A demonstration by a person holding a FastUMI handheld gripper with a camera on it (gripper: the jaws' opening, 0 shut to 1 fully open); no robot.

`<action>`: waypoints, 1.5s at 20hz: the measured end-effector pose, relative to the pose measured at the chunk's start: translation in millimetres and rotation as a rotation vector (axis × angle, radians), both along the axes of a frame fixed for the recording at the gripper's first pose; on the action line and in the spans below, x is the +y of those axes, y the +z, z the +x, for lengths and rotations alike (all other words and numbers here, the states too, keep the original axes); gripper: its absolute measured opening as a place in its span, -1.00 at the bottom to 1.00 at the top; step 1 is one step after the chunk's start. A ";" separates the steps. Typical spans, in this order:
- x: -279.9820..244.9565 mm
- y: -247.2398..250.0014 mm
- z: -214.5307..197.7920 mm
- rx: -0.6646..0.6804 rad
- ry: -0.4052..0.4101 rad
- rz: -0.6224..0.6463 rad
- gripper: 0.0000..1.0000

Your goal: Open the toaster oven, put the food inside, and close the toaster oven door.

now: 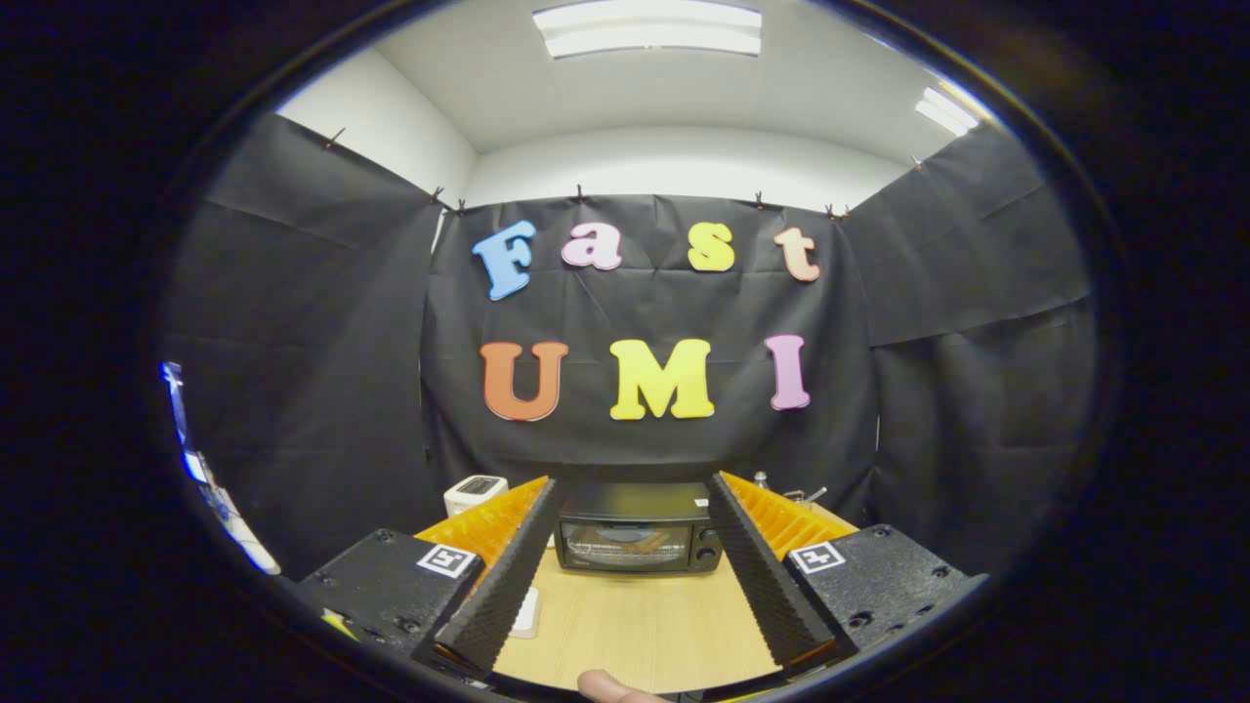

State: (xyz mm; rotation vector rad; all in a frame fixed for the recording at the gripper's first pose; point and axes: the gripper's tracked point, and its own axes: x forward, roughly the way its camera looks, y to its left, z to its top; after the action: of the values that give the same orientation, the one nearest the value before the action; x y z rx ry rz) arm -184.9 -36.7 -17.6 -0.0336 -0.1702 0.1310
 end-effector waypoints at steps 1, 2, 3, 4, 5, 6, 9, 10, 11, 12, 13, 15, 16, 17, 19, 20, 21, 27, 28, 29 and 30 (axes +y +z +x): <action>-6.0 -3.4 3.0 0.010 -0.010 0.006 1.00; -10.8 -6.1 4.6 0.019 -0.018 0.012 1.00; -15.1 -8.3 6.2 0.027 -0.023 0.020 1.00; -18.1 -9.4 7.6 0.034 -0.024 0.028 1.00; -20.5 -10.6 9.1 0.039 -0.024 0.035 1.00; -20.9 -11.7 9.6 0.041 -0.022 0.037 1.00; -20.4 -13.0 9.6 0.039 -0.016 0.028 1.00; -19.3 -13.4 10.1 0.039 -0.012 0.023 1.00; -16.9 -13.8 8.8 0.040 -0.006 0.017 1.00; -15.0 -14.7 8.3 0.040 0.001 0.014 1.00; -12.3 -15.1 8.5 0.040 0.008 0.010 1.00; -7.9 -17.5 7.6 0.045 0.023 0.006 1.00; -6.0 -18.7 8.4 0.048 0.030 0.002 1.00; -4.3 -20.2 8.7 0.053 0.034 -0.002 1.00; -5.8 -21.5 8.0 0.057 0.027 -0.004 1.00; -5.0 -21.3 8.6 0.057 0.028 -0.004 1.00; -5.1 -20.9 8.9 0.056 0.027 -0.002 1.00; -4.6 -22.1 10.2 0.057 0.028 -0.006 1.00; -5.1 -23.2 9.6 0.059 0.029 -0.006 1.00; -5.2 -23.4 9.1 0.060 0.030 -0.006 1.00; -5.6 -23.7 10.4 0.059 0.030 -0.007 1.00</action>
State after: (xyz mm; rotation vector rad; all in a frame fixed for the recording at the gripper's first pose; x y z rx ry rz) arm -174.5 -42.3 -41.4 -0.0339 -0.1112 0.1618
